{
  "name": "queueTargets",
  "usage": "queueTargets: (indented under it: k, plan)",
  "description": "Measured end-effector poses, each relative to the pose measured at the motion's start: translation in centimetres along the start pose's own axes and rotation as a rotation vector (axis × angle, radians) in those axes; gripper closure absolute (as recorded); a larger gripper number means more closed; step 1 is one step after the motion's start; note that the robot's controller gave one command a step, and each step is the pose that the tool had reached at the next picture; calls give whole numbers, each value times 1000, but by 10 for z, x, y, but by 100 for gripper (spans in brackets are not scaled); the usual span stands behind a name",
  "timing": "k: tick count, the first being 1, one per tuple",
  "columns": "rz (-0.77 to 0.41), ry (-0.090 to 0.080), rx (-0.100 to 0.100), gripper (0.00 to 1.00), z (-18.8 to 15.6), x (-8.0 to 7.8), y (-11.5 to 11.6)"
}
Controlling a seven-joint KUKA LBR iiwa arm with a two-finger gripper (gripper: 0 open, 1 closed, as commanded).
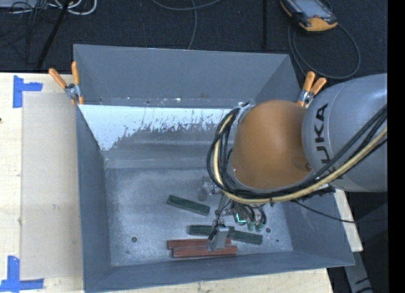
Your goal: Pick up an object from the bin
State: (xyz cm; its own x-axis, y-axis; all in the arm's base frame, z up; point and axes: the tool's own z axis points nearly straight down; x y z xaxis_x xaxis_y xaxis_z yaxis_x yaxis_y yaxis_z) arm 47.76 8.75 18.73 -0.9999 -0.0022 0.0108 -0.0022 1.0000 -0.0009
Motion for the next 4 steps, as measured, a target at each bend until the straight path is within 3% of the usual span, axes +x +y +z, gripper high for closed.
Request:
queueTargets:
  k: [1,2,3,4]
  plan:
    - [3,-8,-1,0,-4,-2,0]
    - [41,-16,-3,0,43,-25,-7]
    - [2,-9,-1,100,117,-56,-45]
    - [3,-9,-1,100,117,-56,-45]
